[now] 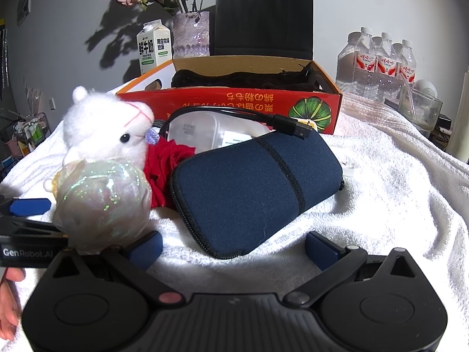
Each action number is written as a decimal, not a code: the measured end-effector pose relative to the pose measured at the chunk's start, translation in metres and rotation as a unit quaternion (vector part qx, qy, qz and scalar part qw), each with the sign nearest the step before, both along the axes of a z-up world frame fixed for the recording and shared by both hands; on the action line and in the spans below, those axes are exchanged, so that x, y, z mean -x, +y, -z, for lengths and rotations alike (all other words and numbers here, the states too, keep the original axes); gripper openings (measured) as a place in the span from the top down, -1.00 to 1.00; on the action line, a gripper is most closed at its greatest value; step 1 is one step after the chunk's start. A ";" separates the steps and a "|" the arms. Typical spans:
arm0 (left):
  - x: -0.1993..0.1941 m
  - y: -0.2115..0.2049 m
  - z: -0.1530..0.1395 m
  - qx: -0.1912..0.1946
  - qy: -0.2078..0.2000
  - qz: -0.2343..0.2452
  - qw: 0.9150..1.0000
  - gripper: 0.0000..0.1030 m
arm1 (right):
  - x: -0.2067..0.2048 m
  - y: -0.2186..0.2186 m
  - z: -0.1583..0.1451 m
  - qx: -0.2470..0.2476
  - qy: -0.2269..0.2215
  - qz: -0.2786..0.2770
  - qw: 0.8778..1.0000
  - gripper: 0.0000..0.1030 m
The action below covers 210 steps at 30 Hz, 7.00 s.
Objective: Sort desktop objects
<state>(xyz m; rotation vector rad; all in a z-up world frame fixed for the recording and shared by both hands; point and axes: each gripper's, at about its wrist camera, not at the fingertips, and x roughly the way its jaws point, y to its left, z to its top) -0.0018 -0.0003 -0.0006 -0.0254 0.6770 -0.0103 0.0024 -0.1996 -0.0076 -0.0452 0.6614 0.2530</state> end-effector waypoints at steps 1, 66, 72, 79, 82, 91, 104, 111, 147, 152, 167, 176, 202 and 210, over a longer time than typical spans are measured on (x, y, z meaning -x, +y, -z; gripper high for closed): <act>0.000 0.000 0.000 0.000 0.000 0.000 1.000 -1.00 | -0.001 -0.001 0.000 0.000 0.000 0.000 1.000 -1.00; 0.044 0.029 -0.021 0.042 -0.012 0.039 0.998 -1.00 | 0.054 -0.021 -0.026 -0.027 0.009 -0.030 0.999 -1.00; 0.059 0.040 -0.027 0.023 -0.031 0.079 0.996 -1.00 | 0.090 -0.006 -0.054 -0.056 -0.056 -0.129 0.988 -0.95; 0.036 0.049 -0.044 0.034 -0.078 0.132 0.988 -1.00 | 0.053 0.040 -0.027 -0.027 -0.025 -0.147 0.988 0.11; 0.007 0.022 -0.042 0.011 -0.071 0.169 0.983 -1.00 | 0.053 0.030 -0.034 -0.059 -0.031 -0.137 0.988 0.17; -0.031 -0.012 -0.024 -0.024 -0.015 0.198 0.980 -0.28 | 0.072 -0.031 -0.052 -0.041 -0.052 -0.054 0.996 0.18; 0.112 0.023 -0.067 0.114 -0.037 0.088 0.989 -0.06 | 0.119 -0.034 -0.073 -0.054 -0.084 -0.065 0.993 0.21; 0.138 0.021 -0.101 0.094 -0.086 0.064 0.990 -0.07 | 0.155 -0.040 -0.091 -0.044 -0.110 -0.063 0.991 0.21; -0.344 -0.001 -0.083 -0.021 0.021 0.007 1.000 -0.10 | -0.372 0.014 -0.071 0.042 0.077 0.007 0.996 0.16; -0.341 -0.002 -0.087 -0.006 0.020 0.018 1.000 -0.60 | -0.379 0.022 -0.064 0.063 0.092 0.008 0.994 -0.22; -0.249 0.012 -0.176 -0.001 0.007 0.001 1.000 -0.98 | -0.265 -0.011 -0.164 -0.004 0.037 0.024 0.999 -0.78; -0.145 0.011 -0.171 0.006 -0.002 -0.004 1.000 -1.00 | -0.158 -0.010 -0.181 -0.013 -0.010 -0.008 1.000 -0.84; 0.102 0.006 -0.068 -0.002 -0.114 0.017 0.993 -1.00 | 0.117 -0.023 -0.042 -0.014 -0.112 -0.011 0.994 -1.00; 0.112 -0.004 -0.050 -0.014 -0.127 0.035 0.991 -1.00 | 0.137 -0.023 -0.039 0.017 -0.138 0.000 0.990 -1.00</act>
